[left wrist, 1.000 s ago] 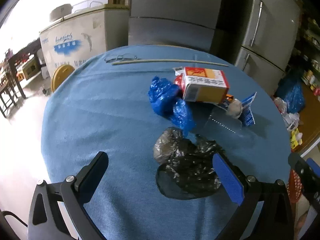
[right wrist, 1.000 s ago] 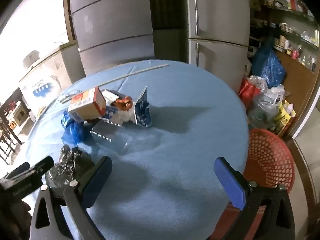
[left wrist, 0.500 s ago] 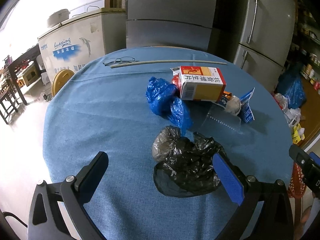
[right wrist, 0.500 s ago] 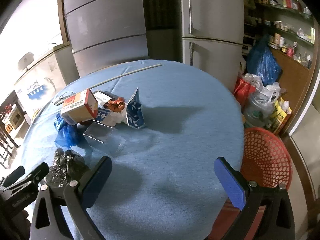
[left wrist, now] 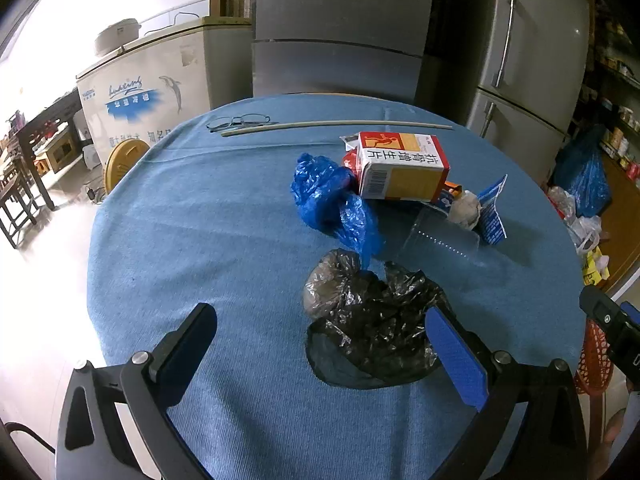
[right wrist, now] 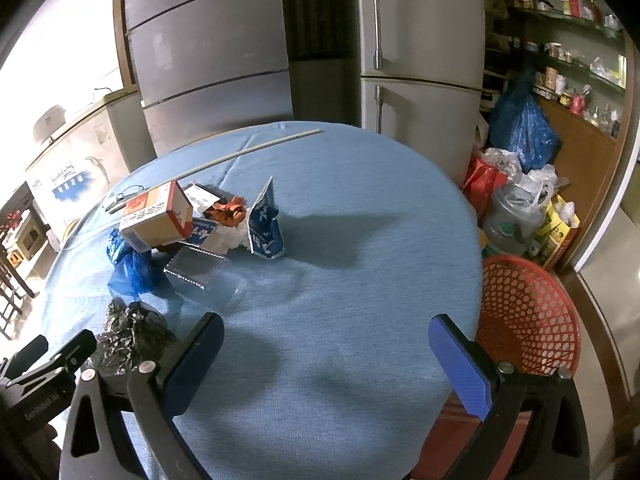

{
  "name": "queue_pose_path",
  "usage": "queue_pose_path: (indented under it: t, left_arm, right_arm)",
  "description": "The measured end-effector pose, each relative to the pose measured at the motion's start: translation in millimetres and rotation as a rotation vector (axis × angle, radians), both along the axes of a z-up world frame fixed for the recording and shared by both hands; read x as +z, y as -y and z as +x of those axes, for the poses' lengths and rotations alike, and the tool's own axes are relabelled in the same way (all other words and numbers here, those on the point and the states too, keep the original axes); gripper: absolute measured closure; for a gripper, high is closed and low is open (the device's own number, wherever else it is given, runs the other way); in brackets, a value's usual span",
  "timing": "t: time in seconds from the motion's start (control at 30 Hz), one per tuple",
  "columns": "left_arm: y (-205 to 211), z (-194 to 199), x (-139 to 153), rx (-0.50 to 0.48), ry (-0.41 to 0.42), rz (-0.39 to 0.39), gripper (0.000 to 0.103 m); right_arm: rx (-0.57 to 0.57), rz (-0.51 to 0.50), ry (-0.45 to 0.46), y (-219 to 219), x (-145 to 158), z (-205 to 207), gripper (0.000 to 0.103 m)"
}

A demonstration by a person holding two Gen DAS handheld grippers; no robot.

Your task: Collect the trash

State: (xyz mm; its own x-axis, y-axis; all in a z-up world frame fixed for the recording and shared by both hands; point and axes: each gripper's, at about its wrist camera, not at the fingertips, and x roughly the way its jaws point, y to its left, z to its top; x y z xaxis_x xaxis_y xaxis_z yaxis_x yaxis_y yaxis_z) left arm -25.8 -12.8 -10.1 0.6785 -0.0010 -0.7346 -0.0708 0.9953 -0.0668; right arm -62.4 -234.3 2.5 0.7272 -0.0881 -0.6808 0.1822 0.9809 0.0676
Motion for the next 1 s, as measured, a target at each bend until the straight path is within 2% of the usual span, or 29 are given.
queue_pose_path:
  t: [1.0]
  left_arm:
    - [4.4,-0.8,-6.8,-0.023,-0.02,-0.001,0.0]
  right_arm:
    - [-0.016,0.007,-0.004,3.6,-4.3,1.3,0.0]
